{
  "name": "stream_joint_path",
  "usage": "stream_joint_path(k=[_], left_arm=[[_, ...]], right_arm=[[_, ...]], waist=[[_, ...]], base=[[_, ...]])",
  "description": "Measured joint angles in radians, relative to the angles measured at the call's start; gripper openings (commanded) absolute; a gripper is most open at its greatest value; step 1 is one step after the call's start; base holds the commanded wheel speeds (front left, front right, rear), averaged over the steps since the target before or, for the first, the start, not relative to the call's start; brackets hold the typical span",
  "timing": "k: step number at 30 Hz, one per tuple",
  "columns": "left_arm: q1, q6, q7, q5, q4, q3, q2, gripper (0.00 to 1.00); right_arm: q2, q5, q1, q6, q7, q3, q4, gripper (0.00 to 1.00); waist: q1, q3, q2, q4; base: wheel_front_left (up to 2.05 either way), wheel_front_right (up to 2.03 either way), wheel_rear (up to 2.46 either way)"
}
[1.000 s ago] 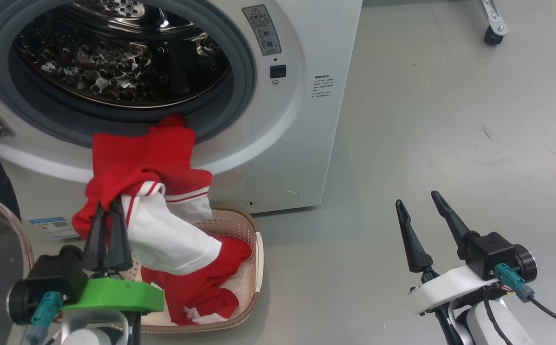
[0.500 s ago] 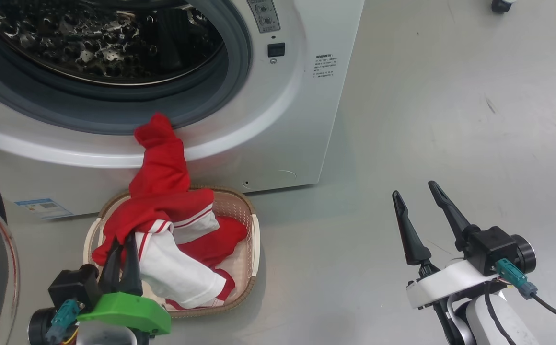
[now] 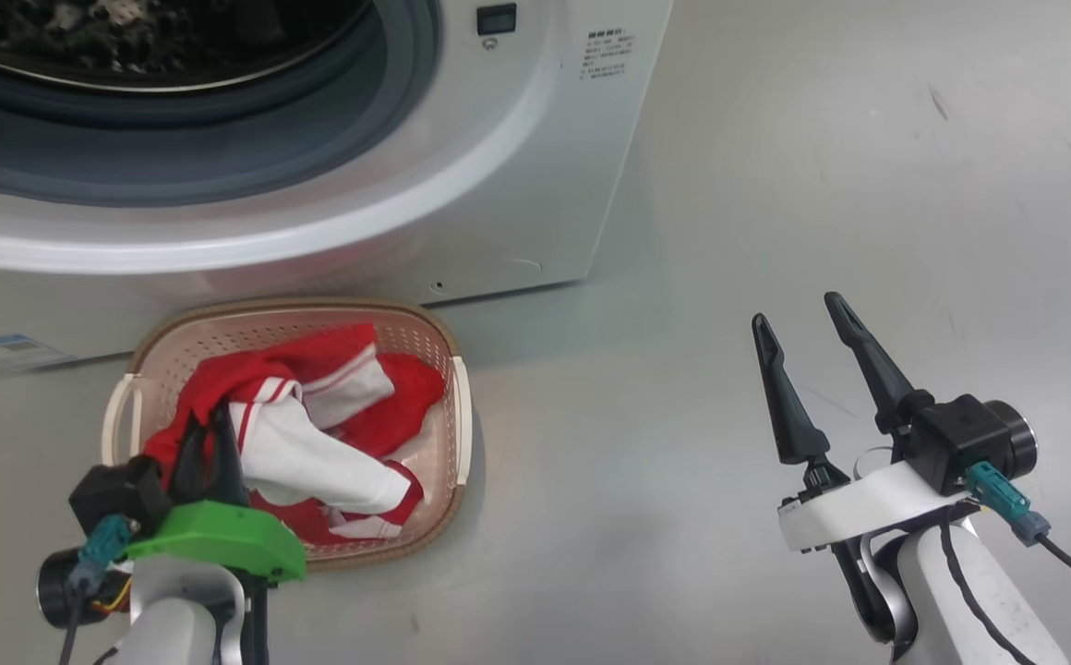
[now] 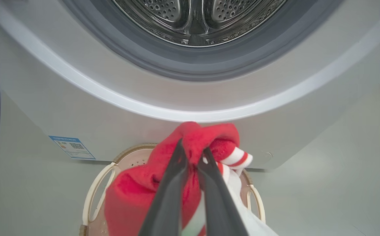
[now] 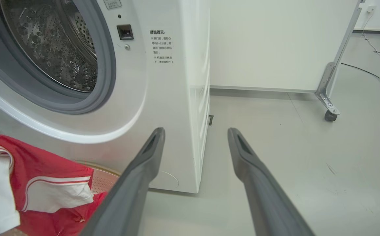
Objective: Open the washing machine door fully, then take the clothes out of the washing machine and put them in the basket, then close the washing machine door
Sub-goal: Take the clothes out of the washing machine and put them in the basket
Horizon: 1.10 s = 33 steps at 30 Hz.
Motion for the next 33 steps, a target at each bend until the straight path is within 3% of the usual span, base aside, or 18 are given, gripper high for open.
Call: stream_joint_path(k=[24,25,26,27,28,29,33], left_arm=[[-0.316,0.0,0.081,-0.024,0.444,0.019,-0.001,0.0],[-0.322,0.0,0.081,-0.024,0.457,0.02,-0.001,0.04],[-0.329,0.0,0.081,-0.024,0.473,0.02,-0.001,0.31],[-0.335,0.0,0.082,-0.024,0.484,0.019,-0.001,0.43],[-0.34,-0.001,0.081,-0.024,0.495,0.019,-0.001,0.78],[-0.345,-0.003,0.08,-0.024,0.506,0.019,-0.001,1.0],[-0.359,-0.009,0.069,-0.024,0.544,0.019,-0.001,1.0]], right_arm=[[0.022,0.002,-0.14,0.027,0.0,0.009,-0.022,1.0],[0.023,0.002,-0.14,0.027,0.0,0.008,-0.02,1.0],[0.023,0.003,-0.14,0.027,0.0,0.007,-0.018,1.0],[0.024,0.003,-0.14,0.027,0.0,0.006,-0.016,1.0],[0.025,0.003,-0.14,0.027,0.0,0.005,-0.013,1.0],[0.025,0.003,-0.14,0.027,0.0,0.003,-0.01,1.0],[0.026,0.003,-0.14,0.027,0.0,-0.003,-0.003,1.0]], waist=[[0.0001,0.26,0.0,-0.103],[0.0001,0.263,0.0,-0.106],[0.0001,0.265,0.0,-0.109],[0.0001,0.266,0.0,-0.111],[0.0001,0.265,0.0,-0.112],[0.0001,0.264,0.0,-0.112],[0.0001,0.254,0.0,-0.11]], base=[[0.0,0.0,0.0],[0.0,0.0,0.0],[0.0,0.0,0.0],[0.0,0.0,0.0],[0.0,0.0,0.0],[0.0,0.0,0.0],[0.0,0.0,0.0]])
